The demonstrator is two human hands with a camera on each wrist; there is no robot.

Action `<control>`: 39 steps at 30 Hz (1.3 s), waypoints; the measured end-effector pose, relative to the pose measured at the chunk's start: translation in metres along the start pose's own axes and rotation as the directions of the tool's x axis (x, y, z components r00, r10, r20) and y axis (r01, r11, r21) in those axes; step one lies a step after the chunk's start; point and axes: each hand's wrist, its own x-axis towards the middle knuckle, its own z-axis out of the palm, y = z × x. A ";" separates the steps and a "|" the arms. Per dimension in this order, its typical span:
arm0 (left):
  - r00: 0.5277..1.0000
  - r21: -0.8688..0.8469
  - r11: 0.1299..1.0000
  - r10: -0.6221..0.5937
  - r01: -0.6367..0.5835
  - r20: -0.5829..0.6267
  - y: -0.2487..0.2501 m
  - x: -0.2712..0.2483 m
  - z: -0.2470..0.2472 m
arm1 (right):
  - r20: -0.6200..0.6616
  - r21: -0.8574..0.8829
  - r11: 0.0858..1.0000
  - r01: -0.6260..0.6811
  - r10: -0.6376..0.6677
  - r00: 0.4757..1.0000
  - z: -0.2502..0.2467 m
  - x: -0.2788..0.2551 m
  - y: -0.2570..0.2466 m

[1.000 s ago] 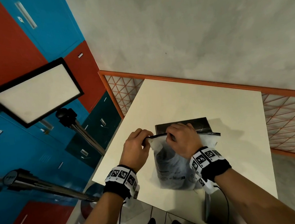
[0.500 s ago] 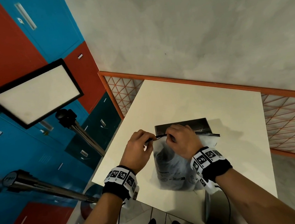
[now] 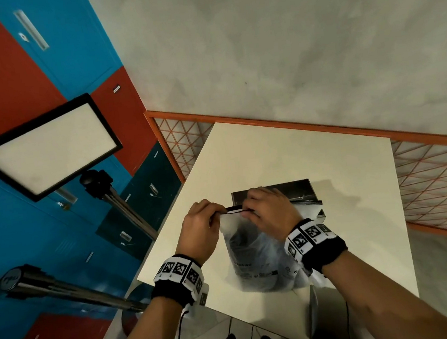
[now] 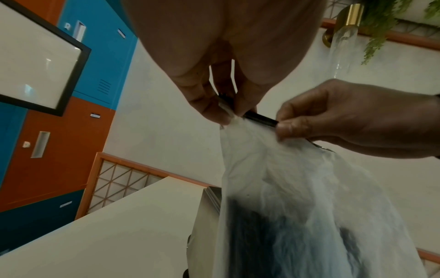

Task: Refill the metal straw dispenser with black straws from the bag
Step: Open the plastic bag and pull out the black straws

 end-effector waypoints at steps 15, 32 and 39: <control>0.997 -0.003 1.000 -0.019 0.018 -0.076 -0.004 0.001 -0.018 | -0.148 -0.050 0.997 -0.058 0.050 0.988 -0.036 -0.030 0.043; 0.984 -0.044 0.989 -0.142 0.138 -0.109 0.018 -0.003 -0.013 | -0.023 0.009 0.963 -0.270 0.270 0.963 -0.038 -0.043 0.022; 0.984 -0.019 0.988 -0.152 0.151 -0.096 0.009 -0.005 -0.012 | 0.066 -0.021 0.847 -0.531 0.531 0.845 -0.052 -0.046 0.024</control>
